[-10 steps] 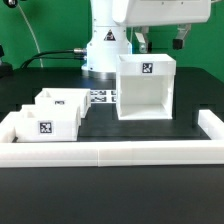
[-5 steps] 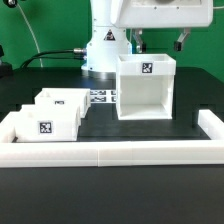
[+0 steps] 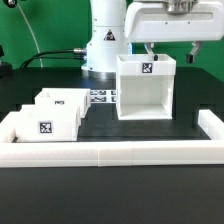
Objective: Assemble drawer
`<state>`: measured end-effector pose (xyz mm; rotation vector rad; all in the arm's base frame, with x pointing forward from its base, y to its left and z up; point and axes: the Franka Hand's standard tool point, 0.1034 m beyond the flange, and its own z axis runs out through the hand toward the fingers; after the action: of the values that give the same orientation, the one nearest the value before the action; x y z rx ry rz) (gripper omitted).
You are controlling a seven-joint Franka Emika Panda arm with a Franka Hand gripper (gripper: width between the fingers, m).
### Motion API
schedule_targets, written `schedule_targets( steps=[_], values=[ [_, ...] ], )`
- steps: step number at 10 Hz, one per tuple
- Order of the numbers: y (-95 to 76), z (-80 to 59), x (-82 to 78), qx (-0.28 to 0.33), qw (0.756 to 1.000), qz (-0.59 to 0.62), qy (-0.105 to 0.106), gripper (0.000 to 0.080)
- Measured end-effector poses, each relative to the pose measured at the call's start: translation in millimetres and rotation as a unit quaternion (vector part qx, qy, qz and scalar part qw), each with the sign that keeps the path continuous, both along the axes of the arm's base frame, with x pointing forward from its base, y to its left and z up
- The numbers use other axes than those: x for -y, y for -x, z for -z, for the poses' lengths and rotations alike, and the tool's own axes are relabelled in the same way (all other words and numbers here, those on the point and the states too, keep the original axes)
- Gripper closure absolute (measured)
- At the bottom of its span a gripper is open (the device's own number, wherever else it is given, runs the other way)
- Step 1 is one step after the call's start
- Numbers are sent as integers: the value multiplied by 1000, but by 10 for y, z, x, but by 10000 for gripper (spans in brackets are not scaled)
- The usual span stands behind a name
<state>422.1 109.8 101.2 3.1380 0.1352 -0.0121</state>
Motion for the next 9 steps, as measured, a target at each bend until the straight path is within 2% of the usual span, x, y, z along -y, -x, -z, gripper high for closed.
schedule_targets(
  steps=[2,3,4,6,7,8,9],
  values=[
    [0,34,-2,0,1000,-2,-1,150],
    [0,34,-3,0,1000,-2,-1,289],
    [0,34,-3,0,1000,-2,-1,289],
    [1,34,-3,0,1000,-2,-1,564],
    [1,34,-2,0,1000,-2,-1,564],
    [1,34,-3,0,1000,-2,-1,732],
    [-2,34,-3,0,1000,-2,-1,763]
  ],
)
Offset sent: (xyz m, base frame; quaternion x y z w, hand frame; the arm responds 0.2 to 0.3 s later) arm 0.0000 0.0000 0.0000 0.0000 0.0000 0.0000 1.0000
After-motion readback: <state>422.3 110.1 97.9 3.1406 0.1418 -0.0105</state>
